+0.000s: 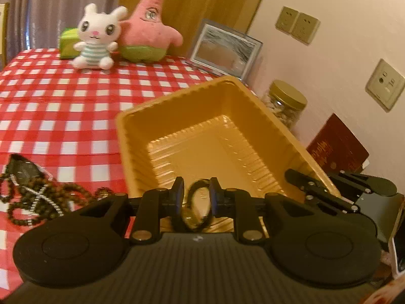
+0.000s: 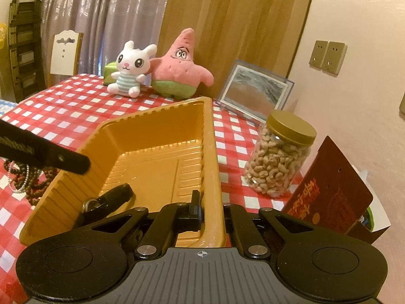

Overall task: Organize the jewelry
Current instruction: 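Lower the keychain into the orange tray and open the left gripper, then grasp a small bead strand from the jewelry pile with the left gripper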

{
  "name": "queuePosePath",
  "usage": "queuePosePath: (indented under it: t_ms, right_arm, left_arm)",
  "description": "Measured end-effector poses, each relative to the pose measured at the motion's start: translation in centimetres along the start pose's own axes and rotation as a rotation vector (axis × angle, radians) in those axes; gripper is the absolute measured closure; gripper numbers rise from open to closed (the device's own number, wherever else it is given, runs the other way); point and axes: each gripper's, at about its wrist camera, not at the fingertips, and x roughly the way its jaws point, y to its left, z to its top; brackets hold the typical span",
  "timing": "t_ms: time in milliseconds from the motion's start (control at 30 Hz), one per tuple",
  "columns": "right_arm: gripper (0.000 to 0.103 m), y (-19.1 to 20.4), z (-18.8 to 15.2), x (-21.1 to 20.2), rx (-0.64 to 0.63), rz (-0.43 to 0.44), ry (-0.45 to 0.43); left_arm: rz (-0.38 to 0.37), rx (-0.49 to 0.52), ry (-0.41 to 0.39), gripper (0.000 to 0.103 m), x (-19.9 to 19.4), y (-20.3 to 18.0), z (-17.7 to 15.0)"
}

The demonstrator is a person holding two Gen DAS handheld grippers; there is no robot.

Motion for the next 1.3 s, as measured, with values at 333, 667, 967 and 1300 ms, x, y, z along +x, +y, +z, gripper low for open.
queuePosePath:
  t_ms: [333,667,967,1300]
  right_arm:
    - [0.099,-0.8,-0.1,0.3,0.008,-0.029,0.007]
    - [0.099,-0.6,0.5,1.0,0.017,-0.06,0.009]
    - [0.099,-0.1,0.9,1.3,0.019,-0.075,0.015]
    - [0.1,-0.1,0.5,1.0,0.041,-0.089,0.038]
  left_arm:
    - [0.225,-0.069,0.004,0.08,-4.5,7.6,-2.7]
    - [0.341,-0.123,0.024,0.08,-6.7,13.0,-3.6]
    - [0.233,0.016,0.056,0.08,-3.9,10.0,-3.6]
    - [0.053,0.156,0.133,0.086,0.7,6.4,-3.9]
